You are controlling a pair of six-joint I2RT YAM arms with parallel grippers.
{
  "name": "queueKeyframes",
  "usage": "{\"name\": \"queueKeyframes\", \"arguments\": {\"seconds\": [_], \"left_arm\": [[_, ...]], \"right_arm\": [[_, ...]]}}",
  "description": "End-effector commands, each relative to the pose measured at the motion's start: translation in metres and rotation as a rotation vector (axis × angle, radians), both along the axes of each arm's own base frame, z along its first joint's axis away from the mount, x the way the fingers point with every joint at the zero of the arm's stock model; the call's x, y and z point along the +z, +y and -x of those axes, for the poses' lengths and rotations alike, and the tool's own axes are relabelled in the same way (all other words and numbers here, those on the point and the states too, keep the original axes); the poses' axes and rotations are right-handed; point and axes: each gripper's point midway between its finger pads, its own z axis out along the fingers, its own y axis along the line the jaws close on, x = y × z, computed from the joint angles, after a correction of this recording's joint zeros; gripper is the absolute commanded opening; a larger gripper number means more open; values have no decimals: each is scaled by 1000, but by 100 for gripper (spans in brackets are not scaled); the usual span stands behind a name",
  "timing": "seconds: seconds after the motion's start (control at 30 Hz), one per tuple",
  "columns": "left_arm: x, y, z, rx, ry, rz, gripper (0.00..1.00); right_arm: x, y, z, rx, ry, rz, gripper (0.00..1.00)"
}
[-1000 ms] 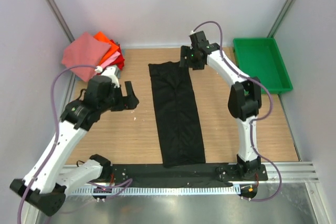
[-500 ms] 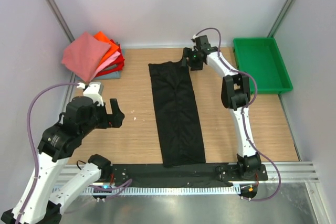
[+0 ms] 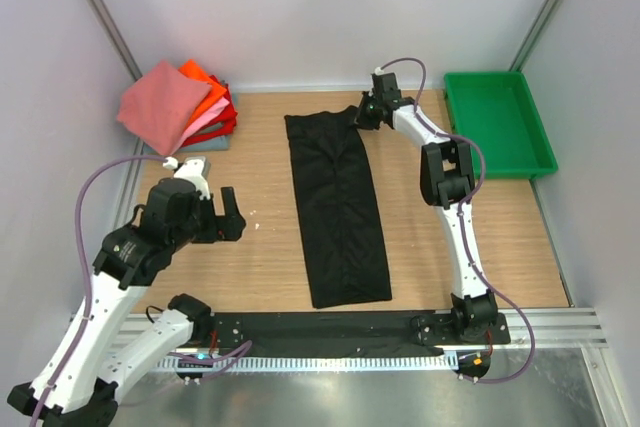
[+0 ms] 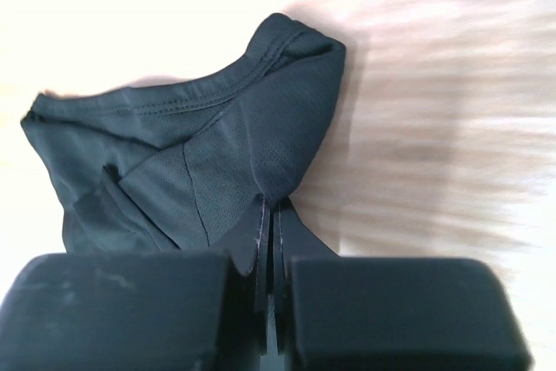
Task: Fold and stack the t-shirts
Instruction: Fold the tshirt
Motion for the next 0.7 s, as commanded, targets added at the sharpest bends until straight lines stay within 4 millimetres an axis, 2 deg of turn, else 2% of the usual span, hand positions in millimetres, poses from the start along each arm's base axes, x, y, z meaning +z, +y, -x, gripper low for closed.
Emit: {"name": "queueKeyframes", "arguments": {"seconds": [0.0,0.23,0.27,0.33,0.37,0.4,0.43,0.47,0.53,0.57,0.6,0.63,0.67], "left_arm": [[3,-18,-13,-3,-14,85,93],[-11,-33,-20,-5,42,137,91],[-13,-34,-20,-2,46,141,91],[-20,-35,-19,9,64,153,91],[-23,-36,-19,16,71,158,91],[-32,-41,-16,-3,96,176,91],[-39,-45,-16,-6,119,188,91],[-51,-50,-13,-25,156,203,91],[-67,-58,-11,-28,218,221,89],[-70,-65,-12,-37,234,249,89],[-78,-66,-11,-30,257,252,88],[-83,-68,-11,-23,273,255,88],[-84,-70,-12,-13,275,269,88]], "right_arm": [[-30,-43,-12,-197,29,85,1],[-40,-42,-17,-195,44,84,1],[-42,-44,-15,-204,52,95,6],[-41,-46,-12,-196,52,100,25],[-34,-46,-10,-196,54,106,57],[-31,-48,-9,-200,53,112,69],[-23,-49,-8,-188,42,121,78],[0,-50,-8,-179,15,115,89],[30,-51,-5,-168,-25,121,95],[66,-55,-2,-161,-73,139,99],[82,-64,0,-182,-95,174,100],[90,-77,6,-214,-97,231,100],[99,-88,20,-226,-78,278,100]]}}
